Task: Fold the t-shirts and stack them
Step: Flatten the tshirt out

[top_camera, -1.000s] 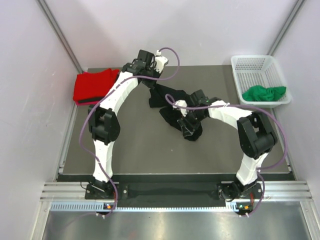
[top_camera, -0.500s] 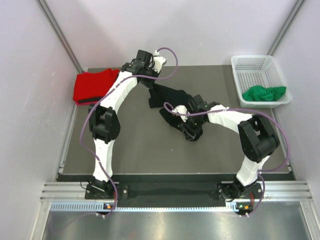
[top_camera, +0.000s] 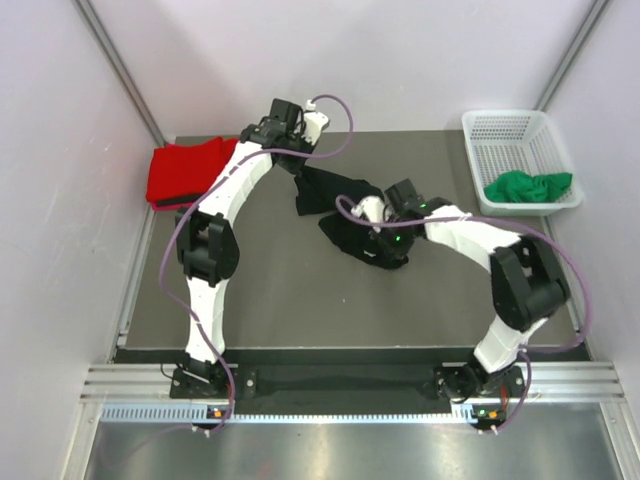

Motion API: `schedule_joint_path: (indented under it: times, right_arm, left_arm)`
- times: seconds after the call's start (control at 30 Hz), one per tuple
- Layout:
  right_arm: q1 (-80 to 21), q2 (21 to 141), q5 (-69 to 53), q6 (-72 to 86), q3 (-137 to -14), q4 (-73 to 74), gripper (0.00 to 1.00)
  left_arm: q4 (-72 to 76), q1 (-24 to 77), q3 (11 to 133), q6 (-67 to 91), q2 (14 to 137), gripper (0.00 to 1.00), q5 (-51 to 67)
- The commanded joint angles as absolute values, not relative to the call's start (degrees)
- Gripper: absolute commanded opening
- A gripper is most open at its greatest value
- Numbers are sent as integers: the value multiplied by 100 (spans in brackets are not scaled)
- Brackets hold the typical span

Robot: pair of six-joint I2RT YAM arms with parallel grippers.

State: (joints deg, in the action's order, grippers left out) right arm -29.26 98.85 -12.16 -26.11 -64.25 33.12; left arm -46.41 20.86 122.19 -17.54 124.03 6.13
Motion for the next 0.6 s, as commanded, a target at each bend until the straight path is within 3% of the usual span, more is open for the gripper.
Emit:
schedule_joint_path:
  times: [0.0,0.37,0.57]
  right_arm:
    - [-2541,8634,-774,-2952,-7311,3234,0]
    - [-2250,6496,-817,-3577,-7770,2970,0]
    - [-2241,5328,-791,-3551,-7113,2989,0]
  left_arm:
    - [-4614,1768,12559,-1951,11849,0,649]
    - [-5044,1714,12595,-2460,10005,0,2204]
    - [-5414,1723,11842,-2707,8888,0,3154]
